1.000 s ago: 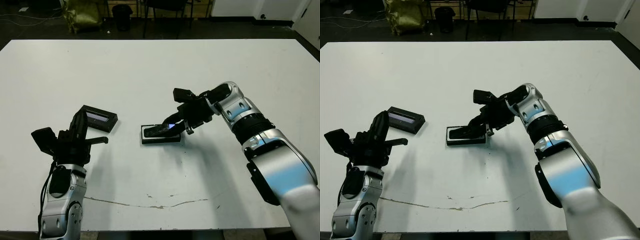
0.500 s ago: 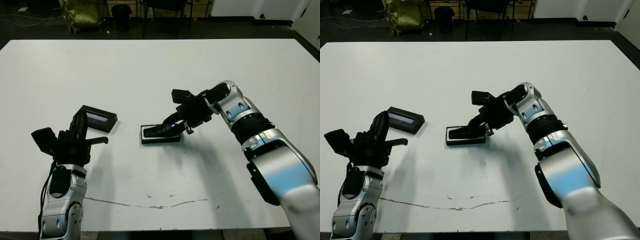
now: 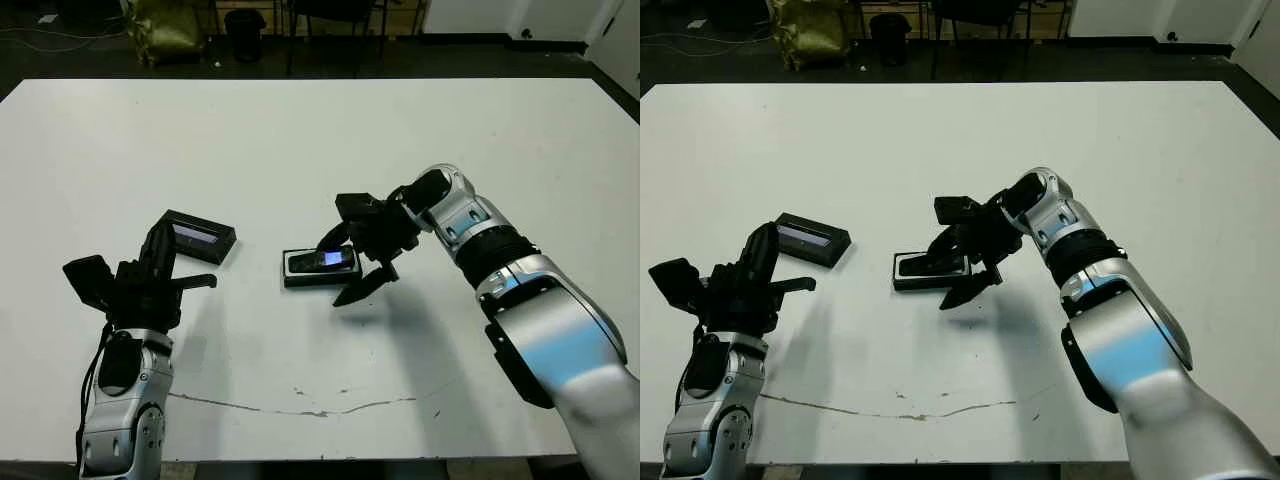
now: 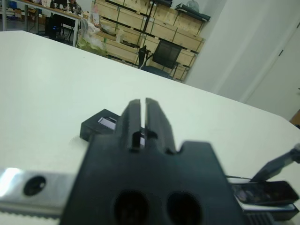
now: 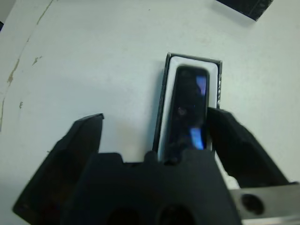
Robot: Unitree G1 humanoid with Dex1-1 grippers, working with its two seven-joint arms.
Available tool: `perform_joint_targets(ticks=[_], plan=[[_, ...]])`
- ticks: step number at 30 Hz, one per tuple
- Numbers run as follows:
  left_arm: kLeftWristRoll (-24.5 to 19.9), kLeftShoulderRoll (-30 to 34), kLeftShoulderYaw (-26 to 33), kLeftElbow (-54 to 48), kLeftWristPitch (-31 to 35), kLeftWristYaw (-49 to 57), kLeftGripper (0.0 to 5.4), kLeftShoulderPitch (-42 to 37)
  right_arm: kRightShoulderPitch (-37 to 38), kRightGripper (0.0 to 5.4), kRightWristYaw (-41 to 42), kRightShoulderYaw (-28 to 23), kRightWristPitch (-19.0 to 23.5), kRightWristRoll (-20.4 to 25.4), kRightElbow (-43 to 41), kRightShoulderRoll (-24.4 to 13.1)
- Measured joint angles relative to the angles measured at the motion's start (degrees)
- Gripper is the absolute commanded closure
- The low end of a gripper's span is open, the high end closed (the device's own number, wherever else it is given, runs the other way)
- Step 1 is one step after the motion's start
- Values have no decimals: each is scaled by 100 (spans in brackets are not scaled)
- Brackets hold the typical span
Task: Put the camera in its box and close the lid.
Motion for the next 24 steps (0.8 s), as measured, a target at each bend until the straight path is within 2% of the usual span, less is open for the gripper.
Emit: perform_joint_targets(ticks=[9, 14, 19, 24], plan=[[6, 0, -8, 4, -5, -10, 540, 2, 2, 2, -173, -71, 13, -42, -50, -2], [6, 0, -10, 5, -6, -14, 540, 4, -4, 2, -259, -148, 368, -61, -195, -71], [5, 0, -9, 4, 4, -9, 540, 5, -41, 2, -248, -457, 474, 225, -354, -197], [6, -1, -8, -10, 21, 13, 540, 9, -88, 2, -432, -838, 821, 528, -749, -377]])
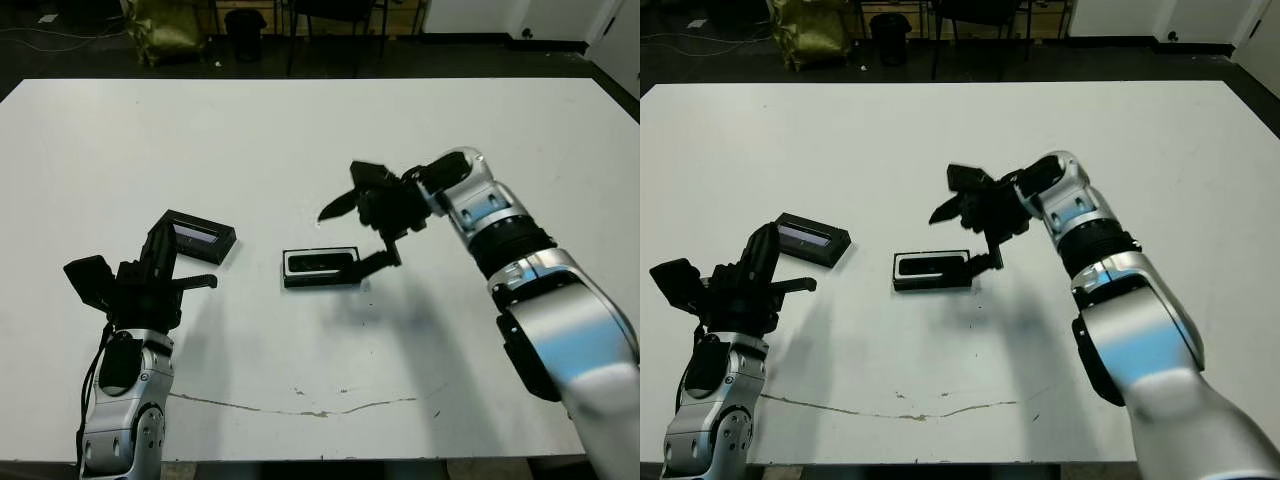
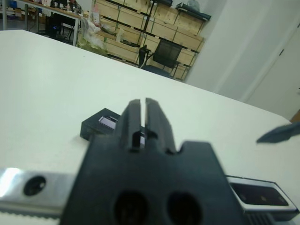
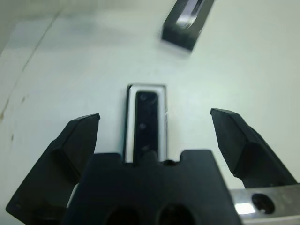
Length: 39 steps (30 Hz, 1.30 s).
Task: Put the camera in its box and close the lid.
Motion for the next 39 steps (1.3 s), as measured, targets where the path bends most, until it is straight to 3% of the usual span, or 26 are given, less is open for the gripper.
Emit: perform_joint_targets(ticks=[3, 5, 9, 12, 18, 22, 28, 39], plan=[[2, -1, 0, -2, -3, -1, 540, 10, 101, 2, -500, -450, 378, 308, -727, -218], [-3, 0, 9, 0, -9, -4, 540, 14, 408, 21, -1131, -823, 939, 506, -1570, -336], [3, 1, 14, 8, -22, -6, 540, 13, 1604, 105, -2766, -1481, 1642, 754, -3465, -323], [4, 2, 9, 15, -50, -11, 540, 11, 2418, 175, -3755, -1671, 1846, 718, -4516, -308], [15, 3, -1, 53, -89, -24, 540, -12, 3777, 310, -5051, -1635, 1812, 564, -6085, -165], [17, 2, -22, 50, -74, 0, 540, -14, 4377, 403, -5678, -1308, 1649, 410, -6645, 140], [19, 2, -27, 47, -72, 19, 540, -16, 4856, 537, -6435, -530, 1420, -228, -7053, 450], [8, 3, -24, 39, -61, 35, 540, -15, 4834, 537, -7080, -21, 2224, -326, -6785, 1271]])
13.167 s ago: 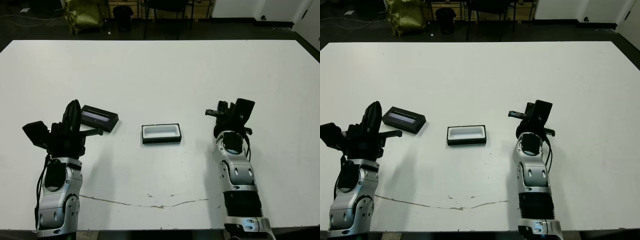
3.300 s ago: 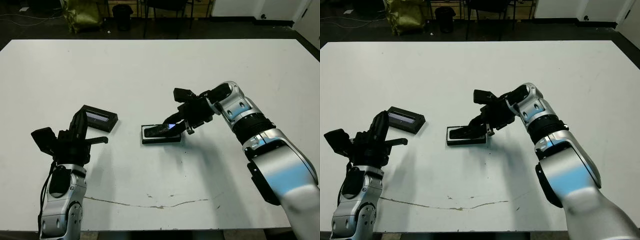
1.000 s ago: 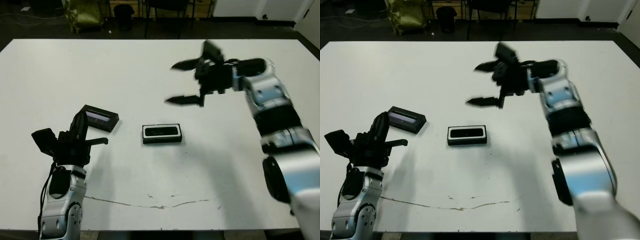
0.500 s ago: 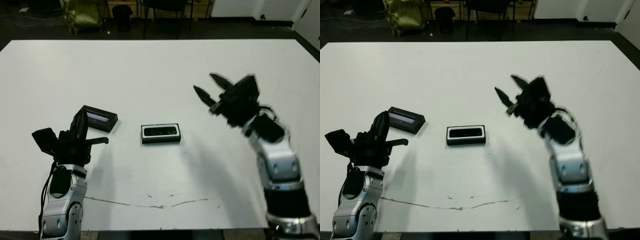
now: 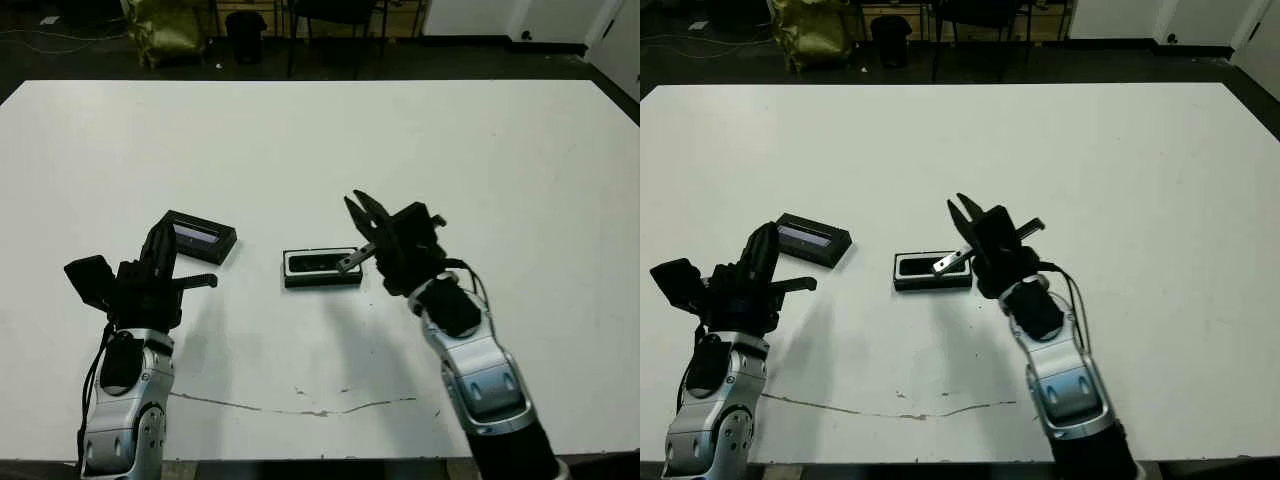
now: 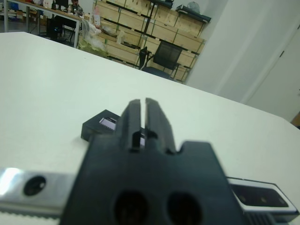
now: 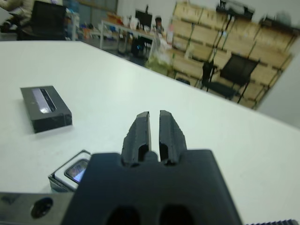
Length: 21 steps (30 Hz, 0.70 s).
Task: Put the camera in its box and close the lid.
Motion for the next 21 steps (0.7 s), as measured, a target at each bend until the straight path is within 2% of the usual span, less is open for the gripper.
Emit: perform_joint_targets(ticks=[7, 21], plan=[[9, 1, -3, 19, -52, -10, 540, -1, -480, 537, -206, -117, 659, 143, 593, 346], [-7, 1, -4, 15, -46, -22, 540, 2, -755, 537, -330, -172, 1063, 282, 1315, 570]])
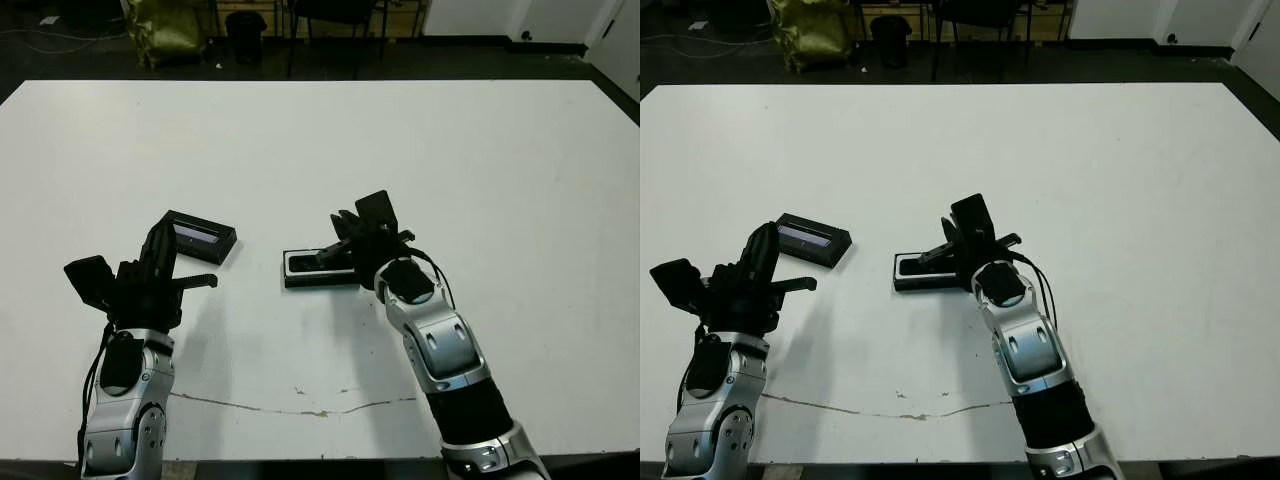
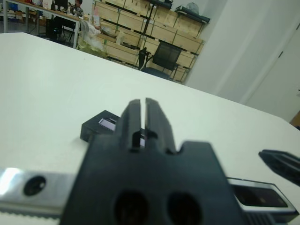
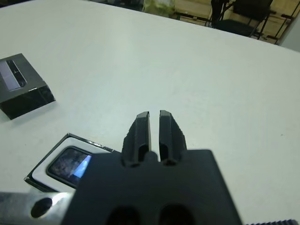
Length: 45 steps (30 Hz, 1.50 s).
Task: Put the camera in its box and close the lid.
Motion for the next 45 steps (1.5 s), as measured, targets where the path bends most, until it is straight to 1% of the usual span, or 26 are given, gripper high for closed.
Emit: perform_joint_targets(ticks=[8, 15, 21, 27, 31, 36, 41, 45], plan=[[-7, -1, 4, -15, 76, 9, 540, 1, 509, 537, -11, 263, -3, 70, -138, 60], [-1, -3, 3, -15, 72, 8, 540, 2, 772, 537, -7, 473, -36, 108, -360, 89], [-3, -3, 6, -9, 48, -1, 540, 4, 800, 537, -39, 512, -51, 75, -340, 90], [0, -3, 2, -18, 47, 4, 540, 13, 617, 537, -173, 560, -250, -150, -10, 66], [1, -3, 2, -17, 42, 2, 540, 17, 499, 537, -187, 548, -320, -203, 153, 22], [-2, -3, 6, -17, 40, 2, 540, 18, 432, 537, -132, 511, -305, -201, 190, -53], [-1, -3, 4, -19, 43, 3, 540, 19, 433, 537, -77, 483, -120, -194, 79, -91], [0, -3, 3, -21, 57, 9, 540, 20, 501, 537, 67, 426, -107, -61, -18, -138]])
